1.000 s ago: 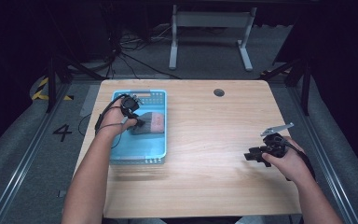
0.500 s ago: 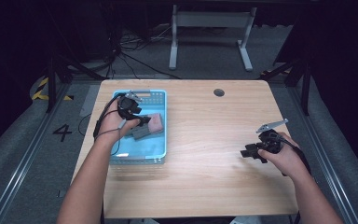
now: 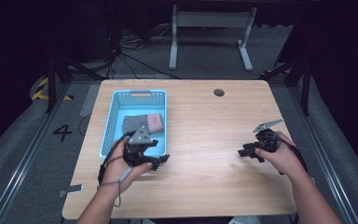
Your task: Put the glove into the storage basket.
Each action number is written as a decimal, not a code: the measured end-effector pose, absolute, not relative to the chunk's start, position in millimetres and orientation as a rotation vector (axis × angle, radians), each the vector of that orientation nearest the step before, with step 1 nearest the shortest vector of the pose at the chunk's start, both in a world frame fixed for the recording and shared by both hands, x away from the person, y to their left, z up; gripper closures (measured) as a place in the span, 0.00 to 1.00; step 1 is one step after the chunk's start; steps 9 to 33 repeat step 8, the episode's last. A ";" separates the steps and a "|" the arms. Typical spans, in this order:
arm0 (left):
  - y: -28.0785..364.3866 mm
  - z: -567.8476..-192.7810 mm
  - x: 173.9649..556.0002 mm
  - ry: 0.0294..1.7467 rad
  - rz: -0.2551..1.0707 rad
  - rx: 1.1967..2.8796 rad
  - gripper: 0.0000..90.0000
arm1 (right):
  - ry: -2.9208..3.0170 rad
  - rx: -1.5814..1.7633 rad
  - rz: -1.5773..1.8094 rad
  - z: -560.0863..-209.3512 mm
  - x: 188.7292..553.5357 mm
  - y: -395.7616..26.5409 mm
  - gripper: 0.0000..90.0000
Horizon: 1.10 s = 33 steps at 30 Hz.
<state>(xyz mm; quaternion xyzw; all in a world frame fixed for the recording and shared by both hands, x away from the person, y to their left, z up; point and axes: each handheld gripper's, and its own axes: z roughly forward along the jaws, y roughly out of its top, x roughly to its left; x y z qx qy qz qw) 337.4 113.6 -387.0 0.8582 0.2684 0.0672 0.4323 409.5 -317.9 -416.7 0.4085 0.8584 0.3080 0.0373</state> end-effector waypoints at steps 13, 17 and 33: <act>98.3 -437.3 331.4 0.670 0.136 2.264 0.36 | 2.629 1.256 0.953 -418.3 410.7 -318.6 0.61; 98.3 -437.3 331.4 0.670 0.136 2.264 0.36 | 2.629 1.256 0.953 -418.3 410.7 -318.6 0.61; 98.3 -437.3 331.4 0.670 0.136 2.264 0.36 | 2.629 1.256 0.953 -418.3 410.7 -318.6 0.61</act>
